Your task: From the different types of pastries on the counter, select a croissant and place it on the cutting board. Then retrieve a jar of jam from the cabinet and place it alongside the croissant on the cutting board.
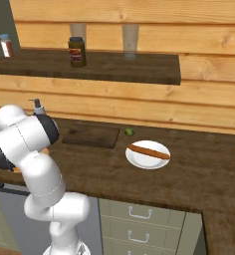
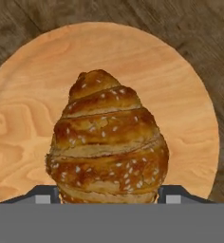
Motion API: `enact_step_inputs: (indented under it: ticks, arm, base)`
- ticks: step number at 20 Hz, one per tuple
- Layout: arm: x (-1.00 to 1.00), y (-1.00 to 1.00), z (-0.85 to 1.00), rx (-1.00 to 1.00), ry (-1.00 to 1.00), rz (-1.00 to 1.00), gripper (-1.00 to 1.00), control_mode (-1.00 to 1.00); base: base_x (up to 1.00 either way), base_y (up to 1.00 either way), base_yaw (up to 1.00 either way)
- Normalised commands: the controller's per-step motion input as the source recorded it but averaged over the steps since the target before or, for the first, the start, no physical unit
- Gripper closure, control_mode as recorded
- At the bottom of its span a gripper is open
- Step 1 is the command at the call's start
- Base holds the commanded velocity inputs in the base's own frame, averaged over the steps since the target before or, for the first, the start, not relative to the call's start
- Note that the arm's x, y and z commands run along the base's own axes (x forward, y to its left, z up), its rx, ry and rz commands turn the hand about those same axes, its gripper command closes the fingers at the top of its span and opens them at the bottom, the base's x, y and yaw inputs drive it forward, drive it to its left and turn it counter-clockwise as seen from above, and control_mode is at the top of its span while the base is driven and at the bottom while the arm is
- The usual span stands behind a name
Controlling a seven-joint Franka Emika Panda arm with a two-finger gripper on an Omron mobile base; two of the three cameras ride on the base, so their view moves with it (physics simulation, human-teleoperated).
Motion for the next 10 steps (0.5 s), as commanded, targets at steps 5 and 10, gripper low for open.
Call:
enact_step_inputs:
  ticks: [5, 10]
  arm:
    - [0.22, -0.16, 0.43, 0.02, 0.01, -0.16, 1.0, -1.0]
    - [0.07, -0.2, 0.37, 0.0, 0.02, -0.16, 1.0, -1.0]
  base:
    - [0.0, 0.0, 0.0]
    - [0.0, 0.0, 0.0]
